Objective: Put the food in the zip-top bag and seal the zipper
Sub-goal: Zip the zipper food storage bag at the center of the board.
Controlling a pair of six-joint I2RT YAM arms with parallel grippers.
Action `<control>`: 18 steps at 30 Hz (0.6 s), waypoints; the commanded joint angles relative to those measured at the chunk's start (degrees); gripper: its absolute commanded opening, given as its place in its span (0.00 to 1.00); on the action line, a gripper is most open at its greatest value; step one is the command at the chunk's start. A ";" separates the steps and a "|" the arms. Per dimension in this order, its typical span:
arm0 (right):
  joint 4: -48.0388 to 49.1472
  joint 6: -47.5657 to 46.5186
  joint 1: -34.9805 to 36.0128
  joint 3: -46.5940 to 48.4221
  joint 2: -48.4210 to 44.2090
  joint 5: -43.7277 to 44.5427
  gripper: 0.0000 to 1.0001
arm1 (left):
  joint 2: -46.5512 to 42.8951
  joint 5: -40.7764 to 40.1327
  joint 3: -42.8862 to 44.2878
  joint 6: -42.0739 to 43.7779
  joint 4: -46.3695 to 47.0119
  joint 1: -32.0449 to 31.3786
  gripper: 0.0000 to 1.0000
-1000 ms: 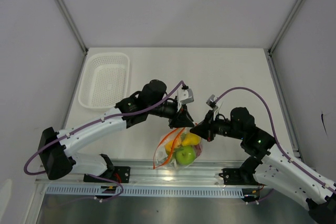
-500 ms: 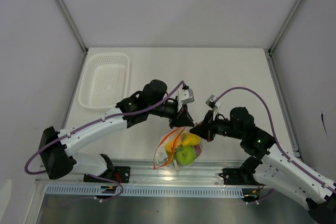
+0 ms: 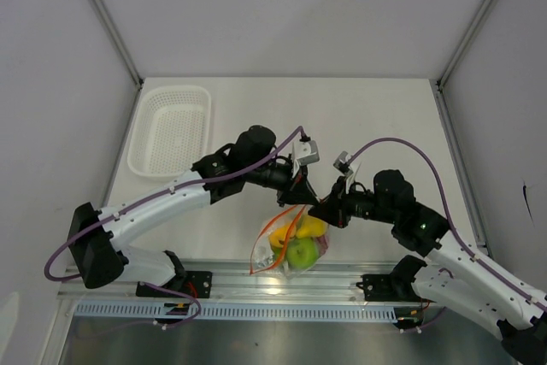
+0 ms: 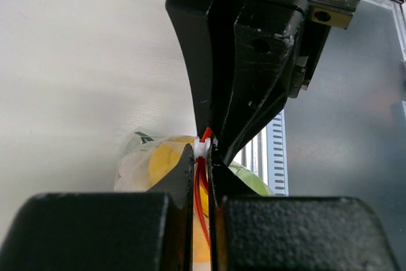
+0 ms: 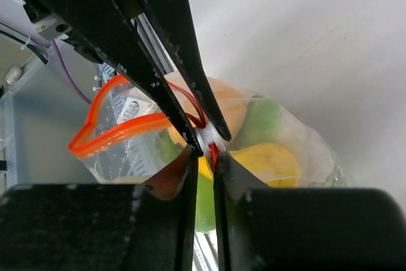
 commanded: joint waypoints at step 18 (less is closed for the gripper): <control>7.67 5.24 -1.44 0.32 -3.72 4.43 0.00 | 0.92 2.40 2.60 -1.93 -4.00 1.23 0.01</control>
